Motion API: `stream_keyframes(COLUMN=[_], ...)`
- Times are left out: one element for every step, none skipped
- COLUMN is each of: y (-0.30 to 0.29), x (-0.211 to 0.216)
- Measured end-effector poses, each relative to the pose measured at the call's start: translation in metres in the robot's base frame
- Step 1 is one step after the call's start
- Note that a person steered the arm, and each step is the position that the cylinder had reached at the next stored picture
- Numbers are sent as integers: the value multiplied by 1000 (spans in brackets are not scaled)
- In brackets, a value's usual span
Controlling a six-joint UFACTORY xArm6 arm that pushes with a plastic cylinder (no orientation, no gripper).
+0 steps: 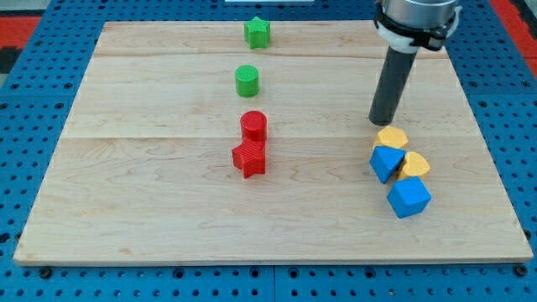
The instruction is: Move green circle on center right of the board
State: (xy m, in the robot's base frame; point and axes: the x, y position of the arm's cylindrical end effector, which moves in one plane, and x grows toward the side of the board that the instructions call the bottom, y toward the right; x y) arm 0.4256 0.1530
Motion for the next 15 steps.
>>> stream_keyframes(y=[-12, -17, -7, -6, -6, -6, -6, -15, -41, -60, -61, -75, -119, -129, -138], x=[19, -6, -45, -65, -73, -68, -68, -68, -68, -68, -68, -65, -64, -64, -60])
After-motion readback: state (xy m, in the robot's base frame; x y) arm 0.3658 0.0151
